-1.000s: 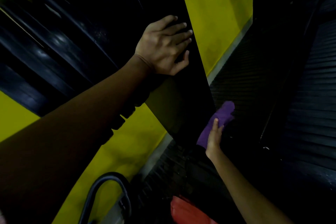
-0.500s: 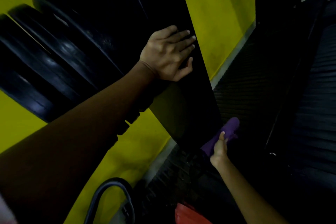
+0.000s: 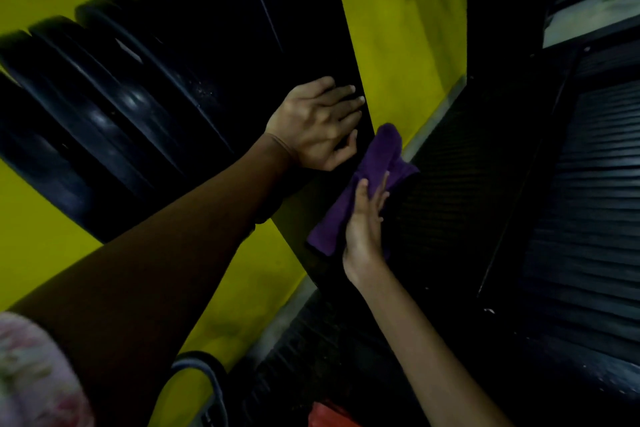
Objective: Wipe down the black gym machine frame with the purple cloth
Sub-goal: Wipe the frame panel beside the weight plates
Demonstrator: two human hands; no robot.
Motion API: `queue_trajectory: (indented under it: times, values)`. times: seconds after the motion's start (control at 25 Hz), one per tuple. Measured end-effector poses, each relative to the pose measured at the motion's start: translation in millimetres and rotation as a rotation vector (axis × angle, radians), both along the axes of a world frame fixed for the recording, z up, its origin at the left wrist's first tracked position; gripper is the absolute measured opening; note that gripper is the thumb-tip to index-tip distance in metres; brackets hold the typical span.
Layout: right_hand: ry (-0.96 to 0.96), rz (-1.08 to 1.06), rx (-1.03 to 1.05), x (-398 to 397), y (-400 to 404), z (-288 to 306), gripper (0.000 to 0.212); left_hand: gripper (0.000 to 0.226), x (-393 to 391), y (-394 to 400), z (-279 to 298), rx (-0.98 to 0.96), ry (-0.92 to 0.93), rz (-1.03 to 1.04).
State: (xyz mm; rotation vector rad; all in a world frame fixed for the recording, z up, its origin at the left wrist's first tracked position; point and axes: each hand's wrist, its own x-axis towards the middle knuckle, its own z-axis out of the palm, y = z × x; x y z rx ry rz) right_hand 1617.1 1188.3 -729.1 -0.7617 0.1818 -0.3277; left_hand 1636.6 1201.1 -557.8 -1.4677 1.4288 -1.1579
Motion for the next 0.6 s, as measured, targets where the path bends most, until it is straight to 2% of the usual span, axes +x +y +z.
queue_trajectory:
  times: [0.24, 0.4, 0.44, 0.56, 0.6]
  values:
    - [0.116, 0.076, -0.095, -9.2, -8.5, -10.0, 0.062, 0.038, -7.1, -3.9, 0.1, -0.004, -0.025, 0.159]
    - [0.071, 0.098, -0.199, -21.2, -17.3, -6.2, 0.058, 0.044, -21.4, -10.0, 7.3, -0.02, -0.073, 0.201]
    - [0.036, 0.089, -0.218, -24.2, -17.8, -4.6, 0.057, 0.044, -25.4, -12.8, 11.3, -0.083, -0.078, 0.176]
    - [-0.03, 0.051, -0.276, -28.4, -11.1, -0.6, 0.056, 0.052, -29.1, -17.3, 22.8, -0.51, -0.12, 0.1]
    - [-0.023, 0.028, -0.271, -27.3, -8.2, 0.2, 0.056, 0.054, -27.4, -17.8, 22.7, -0.593, -0.109, 0.072]
